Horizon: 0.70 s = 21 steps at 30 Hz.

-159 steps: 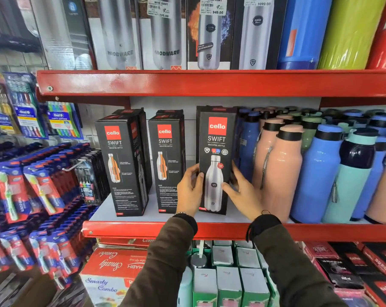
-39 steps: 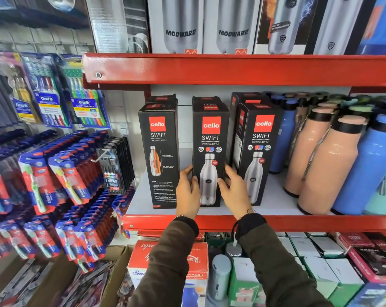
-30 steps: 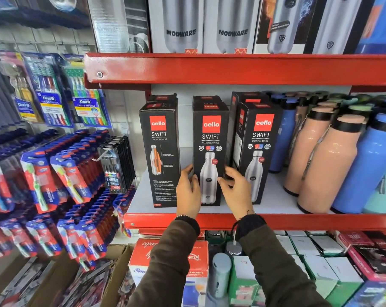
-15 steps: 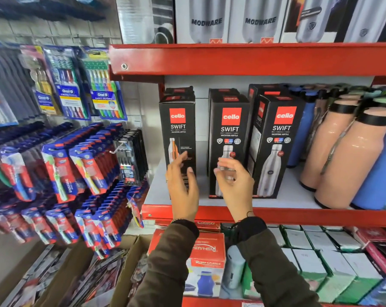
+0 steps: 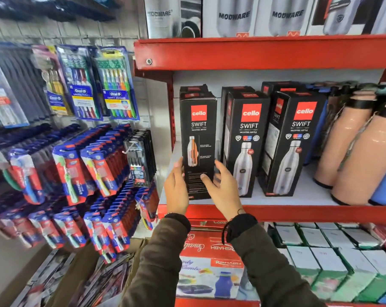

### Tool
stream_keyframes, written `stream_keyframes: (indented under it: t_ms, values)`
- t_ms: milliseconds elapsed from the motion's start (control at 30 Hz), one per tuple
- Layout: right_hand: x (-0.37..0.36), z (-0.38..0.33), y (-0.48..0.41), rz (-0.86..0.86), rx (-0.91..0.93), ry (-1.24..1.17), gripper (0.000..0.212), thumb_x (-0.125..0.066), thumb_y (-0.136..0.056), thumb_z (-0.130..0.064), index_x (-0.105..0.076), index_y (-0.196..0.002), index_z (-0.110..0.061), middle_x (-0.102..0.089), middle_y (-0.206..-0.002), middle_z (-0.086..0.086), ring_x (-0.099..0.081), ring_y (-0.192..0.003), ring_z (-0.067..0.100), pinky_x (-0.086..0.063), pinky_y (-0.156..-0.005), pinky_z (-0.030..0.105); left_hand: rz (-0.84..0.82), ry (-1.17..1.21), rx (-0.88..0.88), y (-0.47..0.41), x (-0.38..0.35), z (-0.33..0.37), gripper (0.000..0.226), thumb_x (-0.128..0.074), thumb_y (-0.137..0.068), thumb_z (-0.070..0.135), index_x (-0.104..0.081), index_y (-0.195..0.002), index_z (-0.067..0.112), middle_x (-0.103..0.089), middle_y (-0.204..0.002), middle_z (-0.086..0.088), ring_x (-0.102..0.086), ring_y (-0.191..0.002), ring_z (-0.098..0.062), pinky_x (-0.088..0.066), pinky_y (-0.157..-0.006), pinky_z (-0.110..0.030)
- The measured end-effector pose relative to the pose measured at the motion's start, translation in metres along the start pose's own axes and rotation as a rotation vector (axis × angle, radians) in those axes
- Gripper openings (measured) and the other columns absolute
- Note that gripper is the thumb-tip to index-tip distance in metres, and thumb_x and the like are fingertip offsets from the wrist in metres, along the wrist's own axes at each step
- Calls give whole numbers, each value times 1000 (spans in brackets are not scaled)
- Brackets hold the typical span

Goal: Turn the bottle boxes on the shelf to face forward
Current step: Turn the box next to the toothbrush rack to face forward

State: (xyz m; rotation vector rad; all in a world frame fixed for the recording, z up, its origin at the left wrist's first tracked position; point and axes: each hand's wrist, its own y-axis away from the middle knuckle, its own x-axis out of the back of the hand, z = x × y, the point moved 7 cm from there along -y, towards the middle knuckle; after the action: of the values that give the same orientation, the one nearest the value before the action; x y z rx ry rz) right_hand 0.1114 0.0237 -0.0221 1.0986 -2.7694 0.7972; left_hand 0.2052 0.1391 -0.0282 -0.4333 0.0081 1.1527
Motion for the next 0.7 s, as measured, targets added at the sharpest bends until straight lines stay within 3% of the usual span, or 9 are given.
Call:
stream_keyframes:
  t_ms: [33, 100, 200, 300, 433, 533, 633, 700]
  values:
    - [-1, 0, 1, 0, 6, 0, 58, -73, -88, -23, -48, -140, -27, -62, -122, -21, -54, -111, -17, -44, -98, 9, 9, 9, -8, 1, 3, 2, 46, -33, -108, 41, -66, -133, 20, -71, -129, 1, -63, -126, -8, -48, -110, -34]
    - [1, -4, 0, 18, 19, 22, 66, -81, -79, -35, -49, -137, -35, -60, -119, -31, -55, -113, -15, -43, -99, 11, 19, 40, -27, 2, 7, 7, 41, -35, -108, 41, -70, -123, 25, -76, -113, 11, -69, -116, -4, -56, -99, -29]
    - [4, -10, -3, 60, 20, 49, 62, -86, -68, -46, -51, -118, -55, -66, -110, -33, -62, -107, -8, -48, -92, 14, 58, 49, -49, 1, 13, 14, 43, -39, -107, 37, -74, -118, 15, -77, -102, 16, -73, -105, -4, -63, -82, -25]
    - [4, -19, -7, 104, 18, 85, 68, -87, -60, -55, -52, -118, -53, -65, -107, -32, -61, -104, -10, -46, -87, 7, 91, -19, -100, 0, 18, 19, 43, -42, -107, 36, -77, -113, 13, -77, -102, 10, -76, -100, -11, -64, -75, -31]
    - [6, -23, -11, 143, 36, 74, 60, -90, -59, -46, -54, -107, -53, -65, -99, -33, -60, -97, -17, -44, -77, 0, 97, -22, -104, -3, 21, 13, 42, -43, -107, 34, -77, -114, 10, -79, -107, 6, -76, -100, -11, -64, -80, -33]
    - [6, -20, -11, 144, 26, 50, 65, -91, -58, -40, -57, -113, -42, -68, -97, -32, -62, -95, -15, -45, -76, 2, 118, 25, -107, -5, 24, 12, 40, -43, -107, 29, -75, -116, 7, -79, -110, -1, -75, -106, -12, -61, -92, -34]
    - [5, -19, -9, 131, 20, 42, 63, -88, -57, -41, -54, -110, -48, -60, -97, -50, -58, -94, -23, -41, -73, -3, 165, -105, -170, -13, 29, 17, 34, -44, -107, 24, -67, -130, 13, -71, -128, 0, -64, -121, -7, -49, -102, -21]
    - [4, -21, -8, 112, 13, 41, 60, -85, -57, -43, -50, -104, -60, -51, -98, -59, -52, -95, -29, -39, -72, -6, 102, -239, -137, -26, 27, 15, 37, -43, -106, 20, -59, -140, 16, -62, -141, 0, -55, -130, -7, -41, -108, -16]
